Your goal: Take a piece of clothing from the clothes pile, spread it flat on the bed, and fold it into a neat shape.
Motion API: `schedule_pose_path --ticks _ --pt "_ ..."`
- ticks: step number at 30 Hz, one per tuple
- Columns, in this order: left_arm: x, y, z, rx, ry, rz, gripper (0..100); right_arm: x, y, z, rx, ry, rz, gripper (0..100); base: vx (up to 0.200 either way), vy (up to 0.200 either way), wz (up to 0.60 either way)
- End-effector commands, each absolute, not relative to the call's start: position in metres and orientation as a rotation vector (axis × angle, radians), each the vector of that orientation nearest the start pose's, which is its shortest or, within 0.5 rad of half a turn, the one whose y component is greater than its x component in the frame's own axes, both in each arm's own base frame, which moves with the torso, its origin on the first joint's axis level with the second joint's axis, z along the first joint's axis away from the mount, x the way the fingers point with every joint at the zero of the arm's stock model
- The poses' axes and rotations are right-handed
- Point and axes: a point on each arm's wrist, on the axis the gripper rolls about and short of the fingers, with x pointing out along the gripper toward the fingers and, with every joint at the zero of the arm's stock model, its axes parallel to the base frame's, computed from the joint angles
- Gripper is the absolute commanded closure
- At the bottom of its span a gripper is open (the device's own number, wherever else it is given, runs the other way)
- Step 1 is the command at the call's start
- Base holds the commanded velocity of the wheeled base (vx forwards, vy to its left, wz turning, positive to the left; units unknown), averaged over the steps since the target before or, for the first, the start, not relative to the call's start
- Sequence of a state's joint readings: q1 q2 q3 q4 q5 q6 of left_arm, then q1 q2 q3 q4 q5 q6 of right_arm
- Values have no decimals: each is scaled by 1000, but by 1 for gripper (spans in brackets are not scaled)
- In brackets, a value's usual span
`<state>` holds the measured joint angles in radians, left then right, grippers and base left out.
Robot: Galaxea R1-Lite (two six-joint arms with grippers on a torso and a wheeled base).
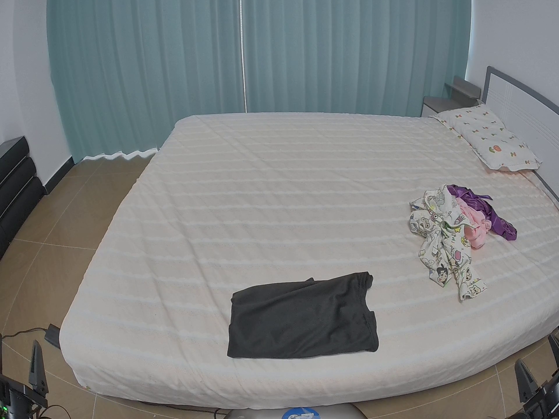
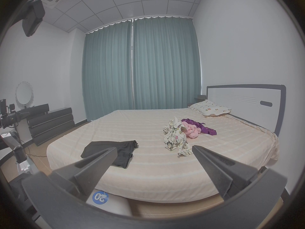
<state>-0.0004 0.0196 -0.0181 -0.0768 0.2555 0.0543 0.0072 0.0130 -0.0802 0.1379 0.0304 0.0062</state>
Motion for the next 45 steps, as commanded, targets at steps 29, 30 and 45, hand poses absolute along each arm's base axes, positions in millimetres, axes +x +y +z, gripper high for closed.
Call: schedule_pose_path --ticks 29,30,45 --pt "-23 0 76 14 6 -5 0 -23 0 76 20 -8 17 0 0 0 0" --pt "-23 0 76 14 6 -5 0 -23 0 76 21 -8 15 0 0 0 0" --pt "-23 0 76 12 6 -5 0 -23 0 76 17 -8 15 0 0 0 0"
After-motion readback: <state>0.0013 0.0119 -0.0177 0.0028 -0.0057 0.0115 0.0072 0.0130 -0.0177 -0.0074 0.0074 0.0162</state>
